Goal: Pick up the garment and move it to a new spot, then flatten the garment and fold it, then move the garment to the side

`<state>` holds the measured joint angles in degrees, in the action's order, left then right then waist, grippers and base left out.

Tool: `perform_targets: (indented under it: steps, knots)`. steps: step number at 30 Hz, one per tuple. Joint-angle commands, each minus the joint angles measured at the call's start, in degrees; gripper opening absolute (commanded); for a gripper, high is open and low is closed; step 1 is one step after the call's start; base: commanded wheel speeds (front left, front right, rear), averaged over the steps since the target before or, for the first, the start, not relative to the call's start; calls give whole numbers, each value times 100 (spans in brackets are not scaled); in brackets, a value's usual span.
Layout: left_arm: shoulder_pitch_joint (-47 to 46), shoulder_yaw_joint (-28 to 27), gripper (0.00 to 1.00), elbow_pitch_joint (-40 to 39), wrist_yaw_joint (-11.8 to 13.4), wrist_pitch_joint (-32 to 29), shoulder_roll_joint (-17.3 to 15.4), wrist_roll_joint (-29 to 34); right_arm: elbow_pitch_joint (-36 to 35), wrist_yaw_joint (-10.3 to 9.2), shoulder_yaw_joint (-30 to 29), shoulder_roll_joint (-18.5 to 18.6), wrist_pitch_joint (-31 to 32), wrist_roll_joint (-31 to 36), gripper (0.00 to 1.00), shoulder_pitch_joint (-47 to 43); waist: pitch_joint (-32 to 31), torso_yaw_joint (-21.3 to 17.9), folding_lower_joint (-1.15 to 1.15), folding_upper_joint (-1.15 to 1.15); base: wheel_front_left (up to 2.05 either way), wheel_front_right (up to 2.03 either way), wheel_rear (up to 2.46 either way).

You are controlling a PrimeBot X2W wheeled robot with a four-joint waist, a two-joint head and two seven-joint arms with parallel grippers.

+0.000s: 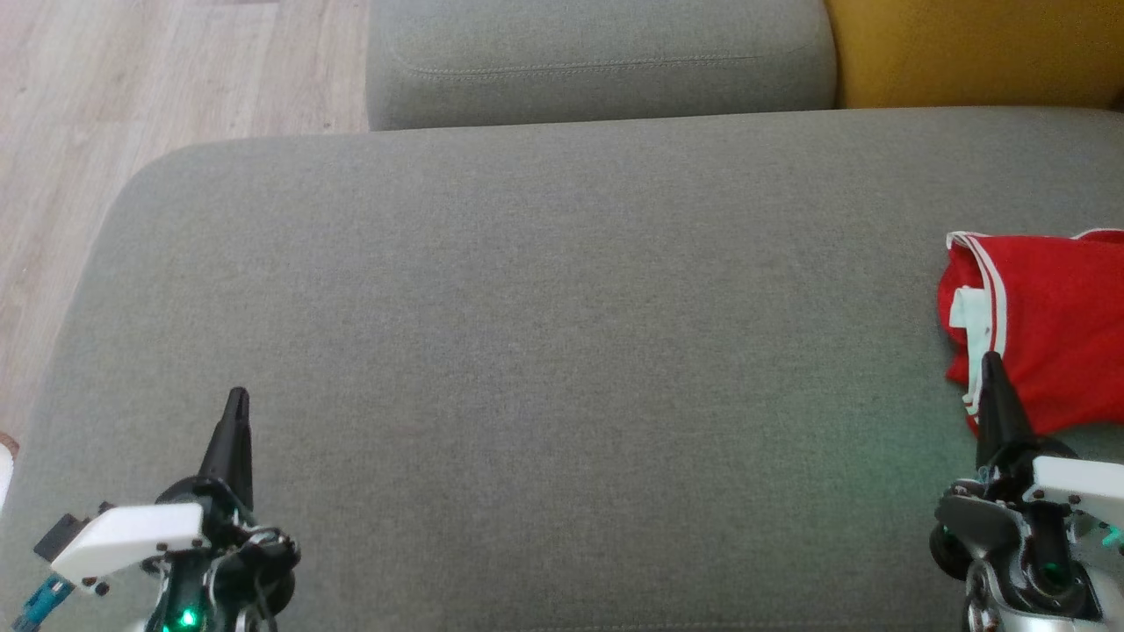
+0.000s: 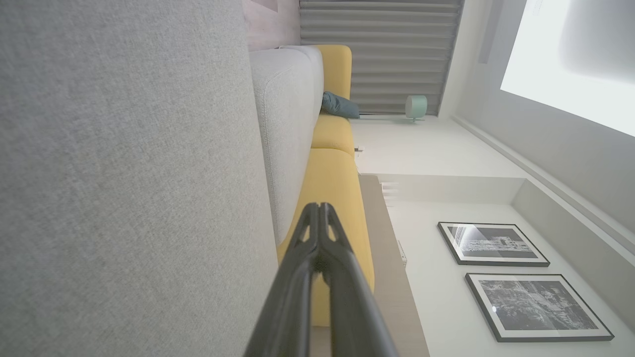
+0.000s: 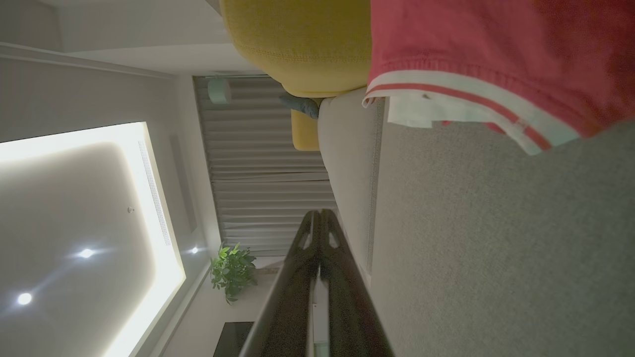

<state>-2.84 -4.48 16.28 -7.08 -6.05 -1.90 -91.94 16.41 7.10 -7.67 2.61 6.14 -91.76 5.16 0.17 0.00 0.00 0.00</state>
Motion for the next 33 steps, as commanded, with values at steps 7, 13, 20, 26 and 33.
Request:
perform_targets:
  steps: [7,13,20,26,33]
  knots:
    - [-335,-205,0,-221,-41,-44,-98,-22,-238,39,115,27,35,-40,0,102,0,0,0,0,0,0,0]
    - [-335,-204,0,-221,-41,-44,-98,-23,-238,39,115,27,35,-40,0,102,0,0,0,0,0,0,0]
    - [-335,-204,0,-222,-41,-44,-98,-23,-238,39,115,27,35,-40,0,102,0,0,0,0,0,0,0]
    - [-335,-204,0,-222,-41,-44,-98,-23,-238,39,115,27,35,-40,0,102,0,0,0,0,0,0,0]
    - [-335,-204,0,-222,-41,-44,-98,-23,-238,39,115,27,35,-40,0,102,0,0,0,0,0,0,0]
